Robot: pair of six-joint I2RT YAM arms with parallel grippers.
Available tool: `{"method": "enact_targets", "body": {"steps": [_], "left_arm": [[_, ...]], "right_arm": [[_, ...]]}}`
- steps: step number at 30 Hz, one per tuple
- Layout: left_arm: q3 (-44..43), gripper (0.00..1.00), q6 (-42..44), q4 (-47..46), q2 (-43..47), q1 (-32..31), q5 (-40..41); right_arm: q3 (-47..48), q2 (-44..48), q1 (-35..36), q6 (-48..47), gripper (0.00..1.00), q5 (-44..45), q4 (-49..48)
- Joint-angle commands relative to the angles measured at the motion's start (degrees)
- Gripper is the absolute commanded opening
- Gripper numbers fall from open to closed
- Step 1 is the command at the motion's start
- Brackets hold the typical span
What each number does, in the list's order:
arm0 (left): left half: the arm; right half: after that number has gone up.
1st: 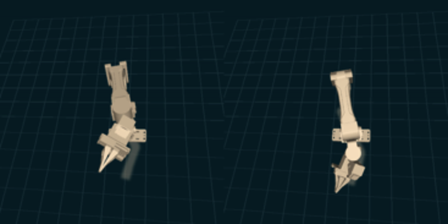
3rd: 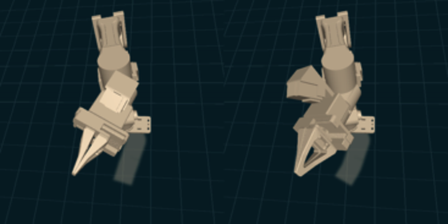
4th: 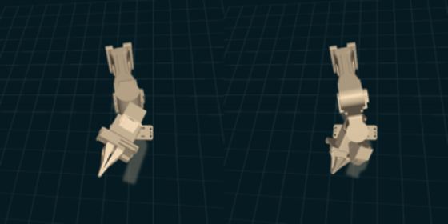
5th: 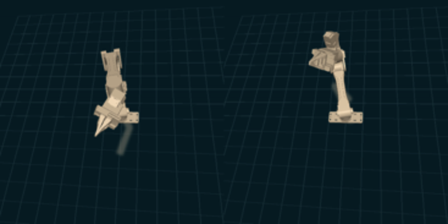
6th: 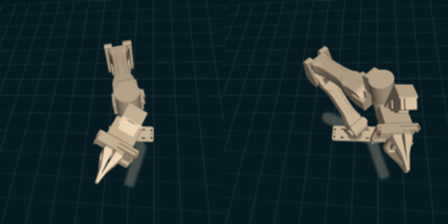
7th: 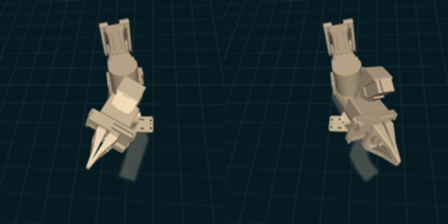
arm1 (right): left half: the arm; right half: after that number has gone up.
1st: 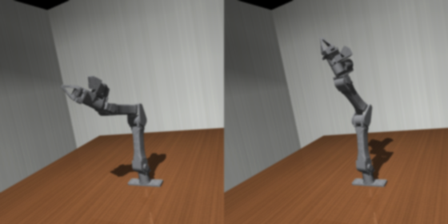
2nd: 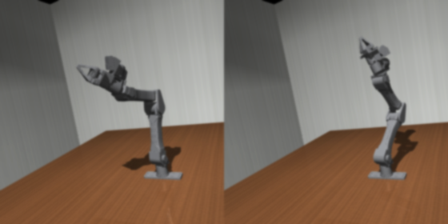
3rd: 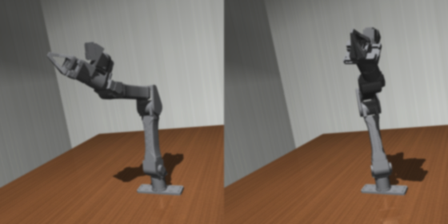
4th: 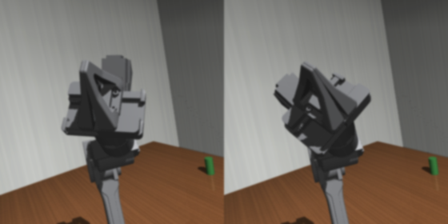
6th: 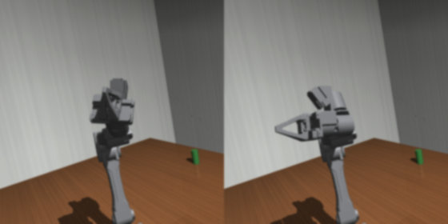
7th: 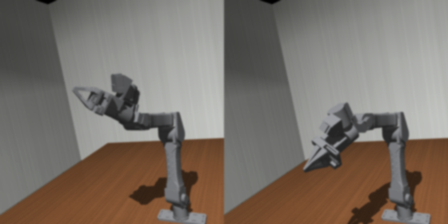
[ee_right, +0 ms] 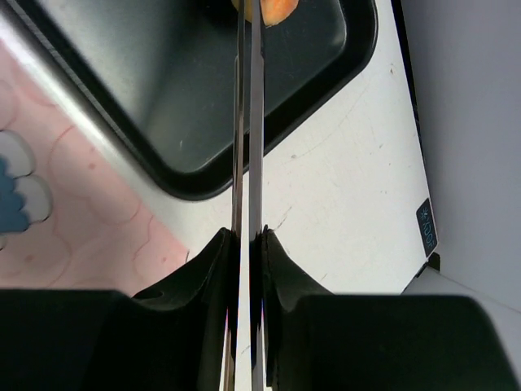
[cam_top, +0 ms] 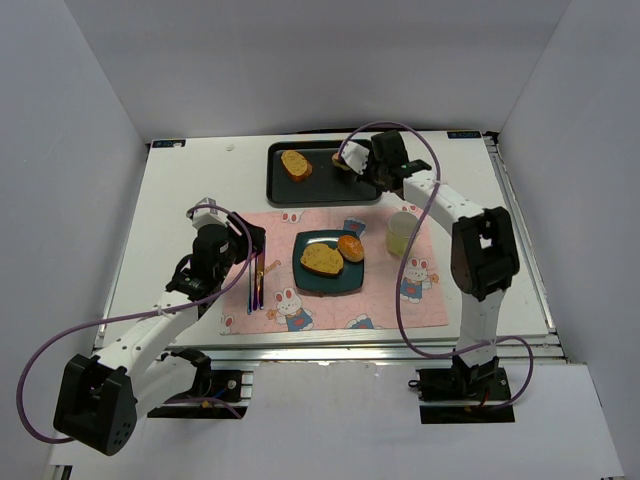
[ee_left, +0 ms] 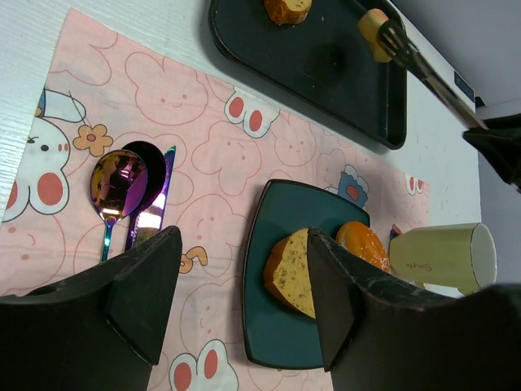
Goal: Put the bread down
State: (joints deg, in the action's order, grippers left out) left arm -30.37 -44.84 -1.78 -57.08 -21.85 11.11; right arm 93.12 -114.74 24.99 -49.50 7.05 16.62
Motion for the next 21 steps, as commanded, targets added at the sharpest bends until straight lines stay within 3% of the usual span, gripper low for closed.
{"method": "enact_targets", "body": {"steps": [1,11,17,21], "left_arm": [[-0.74,0.72,0.28,-1.12,1.09,0.31,-0.57],[-0.57,0.72,0.45,-0.59,1.71,0.40,-0.04],[0.13,0.72,0.37,-0.42,2.41,0.40,-0.04],[0.57,0.72,0.19,-0.59,2.76,0.40,-0.30]], "right_arm": [[-1.97,8.38,-0.21,2.91,0.00,-5.11,0.08],[-18.23,29.03,0.40,4.50,0.00,-22.94,10.43],[-31.23,45.45,4.53,3.35,0.00,-25.33,15.36],[-35.55,49.69,6.64,3.44,0.01,-24.45,16.42]]}}
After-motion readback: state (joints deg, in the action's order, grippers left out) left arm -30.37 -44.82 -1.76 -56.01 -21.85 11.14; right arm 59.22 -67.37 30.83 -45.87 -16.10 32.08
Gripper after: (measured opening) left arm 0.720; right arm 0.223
